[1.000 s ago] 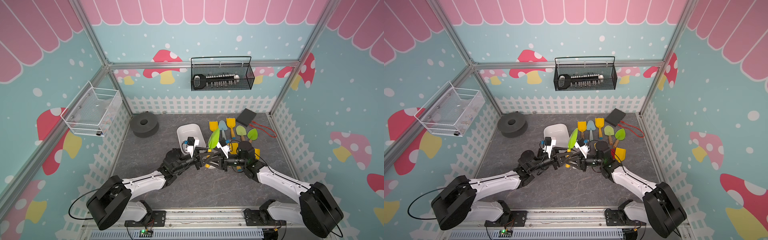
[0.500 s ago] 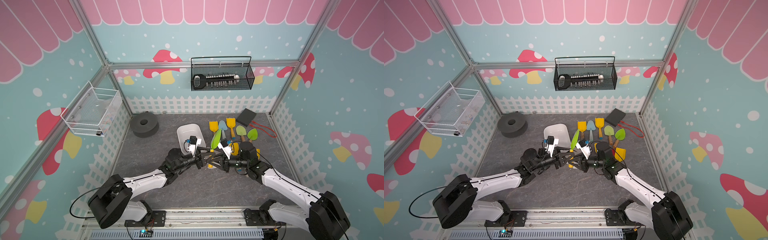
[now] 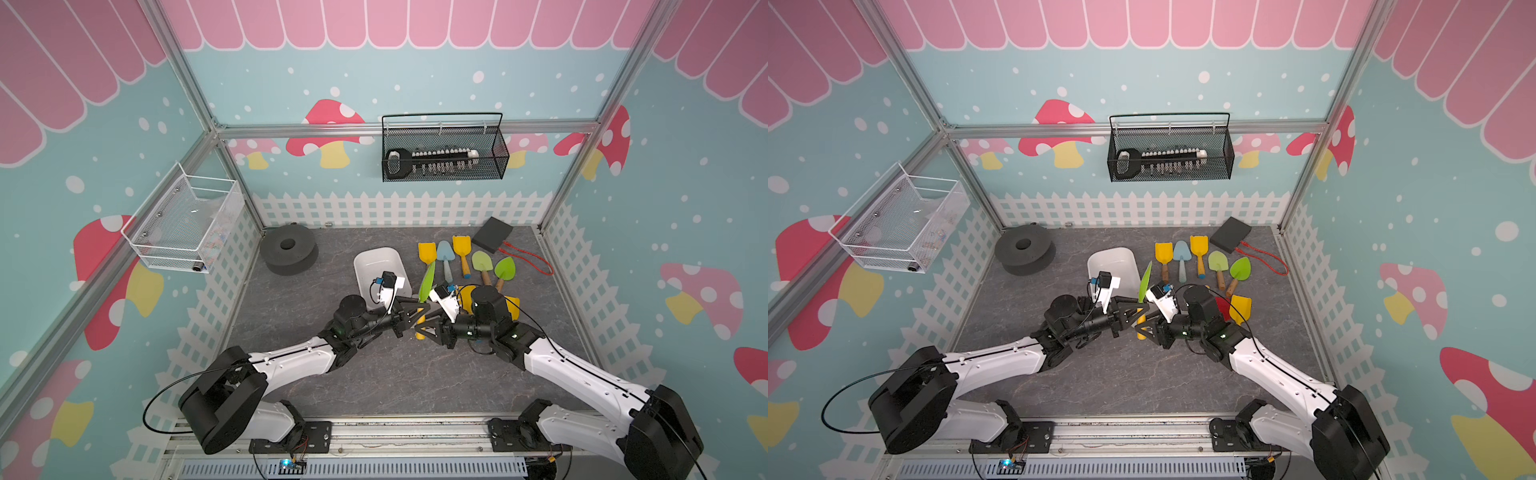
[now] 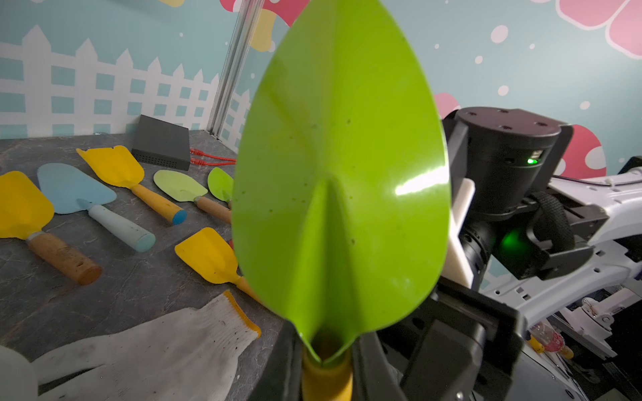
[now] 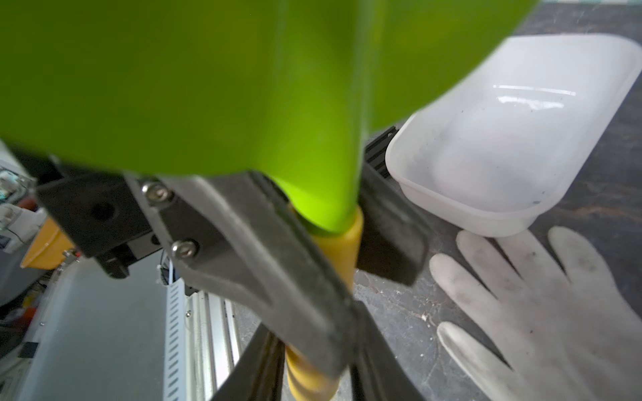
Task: Take the shovel out of the storage box
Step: Pick up the shovel from the storage box.
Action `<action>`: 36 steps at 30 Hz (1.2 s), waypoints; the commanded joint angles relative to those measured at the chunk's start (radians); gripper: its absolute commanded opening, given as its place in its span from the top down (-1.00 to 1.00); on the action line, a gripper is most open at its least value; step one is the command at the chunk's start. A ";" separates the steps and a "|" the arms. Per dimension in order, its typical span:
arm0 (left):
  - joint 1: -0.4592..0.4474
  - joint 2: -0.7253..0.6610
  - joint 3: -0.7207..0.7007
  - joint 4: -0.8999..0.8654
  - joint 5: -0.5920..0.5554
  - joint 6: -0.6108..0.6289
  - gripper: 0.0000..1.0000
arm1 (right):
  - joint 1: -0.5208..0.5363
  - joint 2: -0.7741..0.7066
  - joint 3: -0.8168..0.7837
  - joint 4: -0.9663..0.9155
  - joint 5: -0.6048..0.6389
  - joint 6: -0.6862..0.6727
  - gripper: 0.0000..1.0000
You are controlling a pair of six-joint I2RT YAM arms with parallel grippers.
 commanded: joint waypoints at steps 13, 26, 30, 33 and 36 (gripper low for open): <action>0.038 0.037 -0.047 0.330 0.095 -0.180 1.00 | 0.004 -0.045 -0.003 0.095 -0.146 -0.036 0.05; 0.042 0.080 -0.049 0.442 0.198 -0.198 1.00 | -0.014 -0.034 0.001 0.134 -0.239 0.005 0.28; 0.043 0.079 -0.052 0.442 0.195 -0.193 0.97 | -0.020 -0.029 -0.001 0.131 -0.229 0.011 0.55; 0.047 0.072 -0.058 0.436 0.206 -0.173 0.64 | -0.024 -0.026 0.007 0.095 -0.199 0.002 0.68; 0.051 0.037 -0.074 0.366 0.165 -0.128 0.18 | -0.024 -0.026 0.021 0.039 -0.157 -0.020 0.77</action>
